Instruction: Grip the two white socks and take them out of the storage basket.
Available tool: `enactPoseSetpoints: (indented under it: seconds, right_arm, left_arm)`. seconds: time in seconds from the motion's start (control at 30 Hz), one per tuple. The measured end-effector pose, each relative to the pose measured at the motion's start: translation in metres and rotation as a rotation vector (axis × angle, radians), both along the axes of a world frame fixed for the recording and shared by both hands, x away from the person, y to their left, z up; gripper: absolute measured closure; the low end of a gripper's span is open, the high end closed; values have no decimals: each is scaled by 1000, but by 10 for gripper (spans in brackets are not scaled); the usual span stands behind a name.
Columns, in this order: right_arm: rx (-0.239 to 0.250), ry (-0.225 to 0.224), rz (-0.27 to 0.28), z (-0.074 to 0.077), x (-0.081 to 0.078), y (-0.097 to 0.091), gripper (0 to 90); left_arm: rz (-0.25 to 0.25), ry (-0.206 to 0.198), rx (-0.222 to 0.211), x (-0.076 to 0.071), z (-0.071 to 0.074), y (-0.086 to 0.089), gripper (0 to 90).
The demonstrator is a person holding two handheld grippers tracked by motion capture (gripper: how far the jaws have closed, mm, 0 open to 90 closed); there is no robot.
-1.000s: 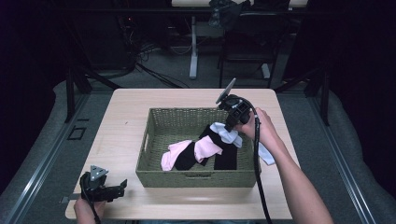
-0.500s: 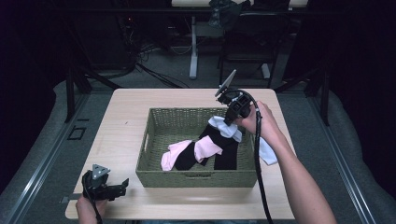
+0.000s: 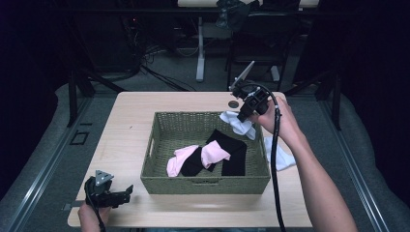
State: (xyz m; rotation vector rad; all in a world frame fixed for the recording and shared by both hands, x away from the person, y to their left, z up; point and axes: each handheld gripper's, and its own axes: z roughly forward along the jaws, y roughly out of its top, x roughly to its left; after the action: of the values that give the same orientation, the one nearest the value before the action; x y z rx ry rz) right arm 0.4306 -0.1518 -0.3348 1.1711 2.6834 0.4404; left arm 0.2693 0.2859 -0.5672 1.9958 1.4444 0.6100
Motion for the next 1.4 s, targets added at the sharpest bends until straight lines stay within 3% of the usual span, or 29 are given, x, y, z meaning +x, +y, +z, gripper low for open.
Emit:
enactPoseSetpoints:
  seconds: [0.53,0.9,1.1,1.4]
  right_arm:
    - [22,-31,-56,19,-2,-33,874]
    - [28,-45,-118,25,-6,-75,874]
    - [39,-47,-157,24,-9,-98,874]
    - [36,-22,-218,8,-7,-128,874]
  left_arm:
    - [0,0,3,0,0,0,2]
    - [2,0,5,0,0,-1,2]
    - [4,0,4,0,0,-1,2]
    - [7,-1,2,0,0,-1,2]
